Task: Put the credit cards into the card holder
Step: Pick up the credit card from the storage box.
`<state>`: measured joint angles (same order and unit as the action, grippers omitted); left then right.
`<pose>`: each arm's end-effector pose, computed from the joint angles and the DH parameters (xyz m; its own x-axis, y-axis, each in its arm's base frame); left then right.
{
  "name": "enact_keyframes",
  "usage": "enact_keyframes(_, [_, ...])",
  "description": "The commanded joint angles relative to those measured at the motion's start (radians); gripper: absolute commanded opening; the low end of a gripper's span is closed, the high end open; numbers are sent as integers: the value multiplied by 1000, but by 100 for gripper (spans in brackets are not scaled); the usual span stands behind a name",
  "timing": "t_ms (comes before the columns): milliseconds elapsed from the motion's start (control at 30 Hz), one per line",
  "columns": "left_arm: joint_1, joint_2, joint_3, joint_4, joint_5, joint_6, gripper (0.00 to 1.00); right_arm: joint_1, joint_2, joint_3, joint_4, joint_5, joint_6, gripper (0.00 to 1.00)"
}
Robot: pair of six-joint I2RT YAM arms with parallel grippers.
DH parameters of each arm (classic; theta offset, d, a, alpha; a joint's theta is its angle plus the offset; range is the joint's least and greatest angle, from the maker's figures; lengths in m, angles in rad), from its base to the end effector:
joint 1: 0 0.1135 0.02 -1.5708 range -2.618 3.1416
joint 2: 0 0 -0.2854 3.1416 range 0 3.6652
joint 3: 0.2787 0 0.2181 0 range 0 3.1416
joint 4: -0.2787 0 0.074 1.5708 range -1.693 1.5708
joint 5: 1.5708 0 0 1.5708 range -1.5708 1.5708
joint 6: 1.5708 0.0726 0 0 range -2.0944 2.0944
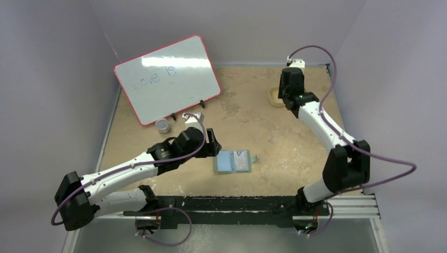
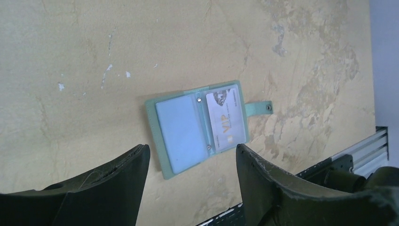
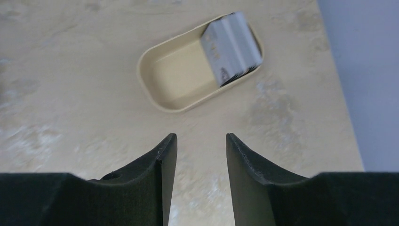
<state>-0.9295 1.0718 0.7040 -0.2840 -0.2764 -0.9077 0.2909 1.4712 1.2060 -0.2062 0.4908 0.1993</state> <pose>0.1445 -0.1604 0.2574 -0.7286 -0.2913 -0.6198 0.1087 0.8444 -0.5246 0.3285 0.0626 0.3377 -0.3969 0.0635 -0.9157 0.2325 0.9720 -0.0334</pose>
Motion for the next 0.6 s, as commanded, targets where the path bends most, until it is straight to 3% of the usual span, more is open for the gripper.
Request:
enact_keyframes(0, [4, -53, 100, -203, 0, 126, 67, -88, 121, 116, 65, 21, -187, 47])
enact_keyframes(167, [5, -83, 146, -287, -60, 218, 70, -135, 289, 213, 83, 18, -273, 51])
enact_keyframes(567, [5, -139, 125, -277, -53, 199, 70, -185, 616, 512, -2, 110, -384, 58])
